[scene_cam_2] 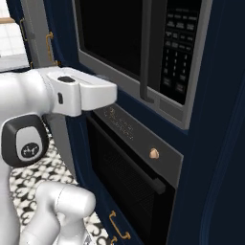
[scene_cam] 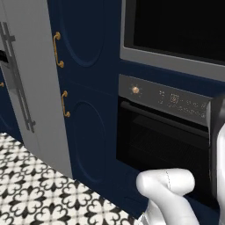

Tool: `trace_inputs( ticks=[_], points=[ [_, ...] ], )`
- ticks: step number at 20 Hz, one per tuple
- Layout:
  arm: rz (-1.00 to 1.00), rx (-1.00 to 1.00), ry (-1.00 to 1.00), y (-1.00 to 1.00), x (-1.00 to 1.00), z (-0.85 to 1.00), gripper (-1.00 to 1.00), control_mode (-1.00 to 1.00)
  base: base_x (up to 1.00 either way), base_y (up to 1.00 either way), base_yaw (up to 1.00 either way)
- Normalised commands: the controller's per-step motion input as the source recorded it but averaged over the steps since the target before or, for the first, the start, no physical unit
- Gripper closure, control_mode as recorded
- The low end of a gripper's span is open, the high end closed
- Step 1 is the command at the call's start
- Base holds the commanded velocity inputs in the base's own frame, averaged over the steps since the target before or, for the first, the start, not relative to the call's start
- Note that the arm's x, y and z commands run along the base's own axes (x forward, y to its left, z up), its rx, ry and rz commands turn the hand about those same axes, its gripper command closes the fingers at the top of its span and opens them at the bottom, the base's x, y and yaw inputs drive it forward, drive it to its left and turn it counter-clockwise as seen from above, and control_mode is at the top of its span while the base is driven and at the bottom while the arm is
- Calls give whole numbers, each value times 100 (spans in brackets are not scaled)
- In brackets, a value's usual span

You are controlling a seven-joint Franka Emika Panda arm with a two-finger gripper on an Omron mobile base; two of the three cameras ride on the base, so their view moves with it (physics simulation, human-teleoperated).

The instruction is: Pick the lime from the sink and place it in the bowl. Then pick the bowl and place it in the microwave. Then close the microwave door and press the start button.

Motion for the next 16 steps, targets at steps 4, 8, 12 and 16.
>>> trace_inputs(
  ticks=[4, 8, 12, 16],
  points=[
    [-1, 11, 0, -26, 13, 7, 100, -100, 0, 0, 0],
    [0, 7, 0, -36, 11, 0, 100, -100, 0, 0, 0],
    [0, 8, -3, -48, -7, 0, 100, -100, 0, 0, 0],
    [0, 1, -1, -19, 1, 0, 100, -100, 0, 0, 0]
  ],
)
